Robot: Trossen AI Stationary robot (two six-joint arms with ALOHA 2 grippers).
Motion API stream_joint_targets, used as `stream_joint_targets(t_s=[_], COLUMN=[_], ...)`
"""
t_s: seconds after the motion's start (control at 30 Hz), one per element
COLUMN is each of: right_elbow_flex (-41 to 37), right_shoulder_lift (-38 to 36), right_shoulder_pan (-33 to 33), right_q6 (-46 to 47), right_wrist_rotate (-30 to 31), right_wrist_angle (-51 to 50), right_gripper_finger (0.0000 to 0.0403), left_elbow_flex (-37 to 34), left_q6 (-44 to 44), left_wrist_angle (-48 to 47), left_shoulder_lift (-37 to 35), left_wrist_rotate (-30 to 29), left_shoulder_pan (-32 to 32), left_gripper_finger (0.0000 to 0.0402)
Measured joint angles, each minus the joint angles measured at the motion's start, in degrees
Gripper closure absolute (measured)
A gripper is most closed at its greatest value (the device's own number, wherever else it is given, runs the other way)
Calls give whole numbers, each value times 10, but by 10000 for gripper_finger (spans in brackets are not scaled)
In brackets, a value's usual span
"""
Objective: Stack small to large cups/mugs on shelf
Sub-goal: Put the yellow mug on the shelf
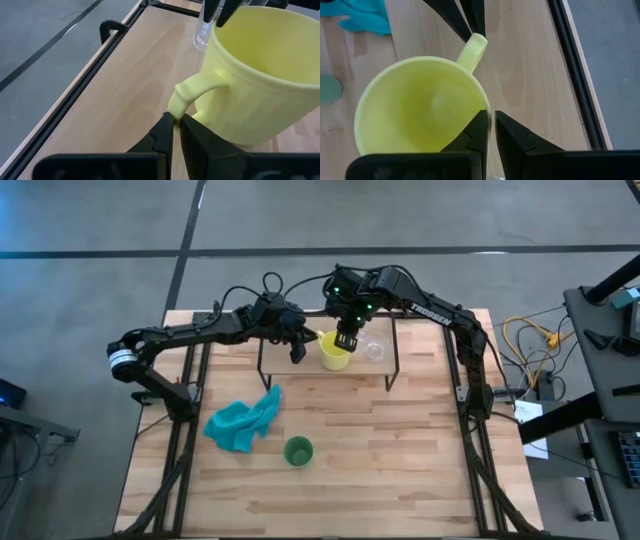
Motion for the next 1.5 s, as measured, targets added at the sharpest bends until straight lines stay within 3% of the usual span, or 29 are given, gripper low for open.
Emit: stream_joint_targets(t_s=[0.9,1.1,1.27,1.5], right_elbow_flex=[0,0,0,-1], right_shoulder_lift=[0,0,0,-2], right_shoulder_pan=[4,4,4,4], right_q6=[-2,-4,-4,-4], right_wrist_rotate=[-29,-25,-25,-25], right_wrist_angle=[9,10,10,10], right_gripper_finger=[361,325,319,319], left_elbow_flex=[0,7,8,8], left_q6=[1,1,1,1], left_wrist_angle=[-10,-9,-9,-13], left_shoulder_lift=[0,0,0,-3], left_wrist_rotate=[8,10,10,10], left_shoulder_pan=[0,0,0,0], left_gripper_finger=[387,344,304,292])
